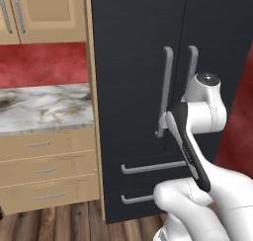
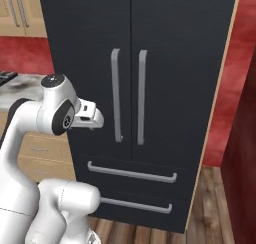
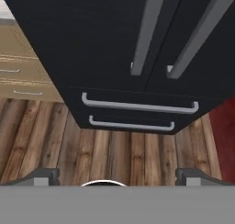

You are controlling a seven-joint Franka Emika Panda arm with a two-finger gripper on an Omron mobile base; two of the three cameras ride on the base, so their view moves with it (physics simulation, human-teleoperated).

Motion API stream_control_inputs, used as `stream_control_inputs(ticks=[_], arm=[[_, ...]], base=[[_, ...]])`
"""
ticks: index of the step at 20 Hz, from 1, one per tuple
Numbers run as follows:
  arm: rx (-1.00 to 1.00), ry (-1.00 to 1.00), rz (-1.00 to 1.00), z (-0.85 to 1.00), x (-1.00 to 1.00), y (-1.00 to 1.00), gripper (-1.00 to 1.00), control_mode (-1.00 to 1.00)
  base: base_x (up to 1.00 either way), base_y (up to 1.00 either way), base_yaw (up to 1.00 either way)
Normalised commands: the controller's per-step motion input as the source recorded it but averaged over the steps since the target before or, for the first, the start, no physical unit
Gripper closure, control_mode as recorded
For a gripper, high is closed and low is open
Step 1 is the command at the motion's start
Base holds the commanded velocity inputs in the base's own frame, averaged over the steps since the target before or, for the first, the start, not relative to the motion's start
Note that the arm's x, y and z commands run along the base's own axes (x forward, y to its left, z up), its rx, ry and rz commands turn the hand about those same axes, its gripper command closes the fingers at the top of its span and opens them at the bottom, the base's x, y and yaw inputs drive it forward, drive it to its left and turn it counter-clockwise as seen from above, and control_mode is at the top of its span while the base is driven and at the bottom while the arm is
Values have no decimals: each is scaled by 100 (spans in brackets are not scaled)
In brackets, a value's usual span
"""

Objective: Retrieve the apple and mango from the fridge and place them into the bowl on the dining table.

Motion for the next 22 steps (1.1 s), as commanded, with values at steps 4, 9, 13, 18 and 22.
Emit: stream_control_inputs(ticks=[4,9,13,18,22], arm=[[0,0,0,0,0,0,-100,100],[0,0,0,0,0,0,-100,100],[0,0,0,0,0,0,-100,100],[0,0,0,0,0,0,-100,100],[0,0,0,0,0,0,-100,100]], base=[[-52,-32,0],[-33,-35,0],[-21,-30,0],[-27,-34,0],[-32,-33,0]])
